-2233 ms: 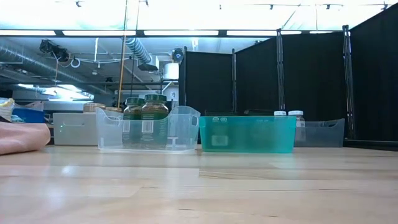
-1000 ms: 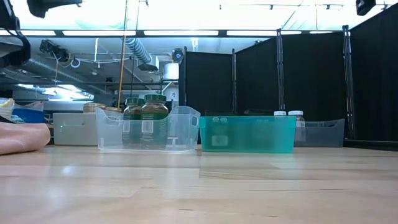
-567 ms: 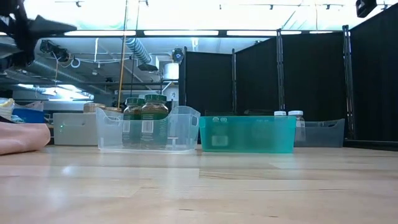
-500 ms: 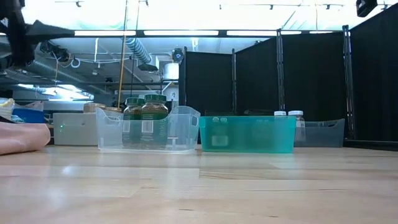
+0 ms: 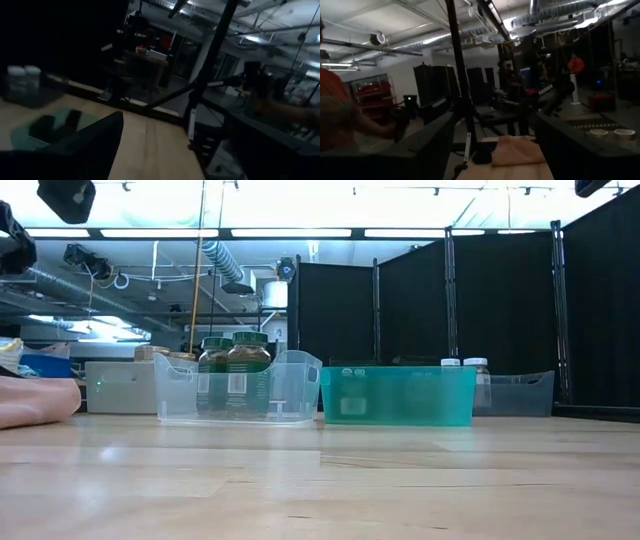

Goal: Sort spices by type
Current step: Return to Home Position

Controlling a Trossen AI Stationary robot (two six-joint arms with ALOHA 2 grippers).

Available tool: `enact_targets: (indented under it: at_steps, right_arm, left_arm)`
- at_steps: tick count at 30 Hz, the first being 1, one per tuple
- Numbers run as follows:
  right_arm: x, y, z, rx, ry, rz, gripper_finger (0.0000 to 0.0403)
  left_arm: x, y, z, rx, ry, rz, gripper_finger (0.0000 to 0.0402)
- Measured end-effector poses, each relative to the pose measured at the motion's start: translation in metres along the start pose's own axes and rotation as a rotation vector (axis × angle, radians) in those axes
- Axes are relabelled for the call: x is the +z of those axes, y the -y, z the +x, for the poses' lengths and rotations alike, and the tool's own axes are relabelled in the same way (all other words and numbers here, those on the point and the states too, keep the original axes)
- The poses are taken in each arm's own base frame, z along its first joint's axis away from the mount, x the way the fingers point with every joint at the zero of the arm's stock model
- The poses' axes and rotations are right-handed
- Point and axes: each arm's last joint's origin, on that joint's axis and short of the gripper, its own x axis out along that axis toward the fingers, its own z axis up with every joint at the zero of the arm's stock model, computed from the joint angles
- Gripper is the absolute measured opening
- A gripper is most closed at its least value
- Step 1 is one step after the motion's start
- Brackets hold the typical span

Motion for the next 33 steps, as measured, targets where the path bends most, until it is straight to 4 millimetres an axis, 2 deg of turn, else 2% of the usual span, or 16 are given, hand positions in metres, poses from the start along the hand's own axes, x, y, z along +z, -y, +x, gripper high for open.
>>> enact_targets:
  at_steps: [5,8,11,13,15,19,23,29,33]
  right_arm:
    - [-0.005,0.000,0.002,-0.035,-0.011,-0.022,0.0281]
    - [-0.005,0.001,0.002,-0.051,-0.016,-0.012,0.0283]
    - [-0.007,0.000,0.002,-0.034,-0.032,-0.073,0.0284]
    - [-0.006,0.000,0.001,-0.034,-0.030,-0.060,0.0282]
    - [-0.008,0.000,0.001,-0.035,-0.043,-0.038,0.0281]
    - [-0.006,0.000,0.001,-0.014,-0.030,0.015,0.0280]
    - [-0.003,-0.002,0.001,0.045,-0.002,0.028,0.0282]
    - [-0.007,-0.002,0.001,0.047,-0.036,0.014,0.0280]
    - [-0.019,-0.004,0.004,0.047,-0.074,-0.006,0.0282]
  left_arm:
    - [0.007,0.001,0.000,-0.009,0.046,-0.101,0.0353]
    - [0.011,0.004,0.000,-0.111,0.073,0.047,0.0353]
    - [0.014,0.010,-0.005,-0.406,0.108,0.156,0.0353]
    - [0.015,0.013,-0.012,-0.672,0.159,0.168,0.0353]
    - [0.010,0.009,-0.020,-0.826,0.184,0.152,0.0353]
    - [-0.009,-0.010,-0.027,-0.767,0.129,0.010,0.0353]
    - [-0.026,-0.025,-0.037,-0.784,0.159,-0.003,0.0353]
    - [-0.025,-0.030,-0.042,-0.825,0.164,0.053,0.0353]
    - [-0.023,-0.032,-0.045,-0.843,0.173,0.054,0.0353]
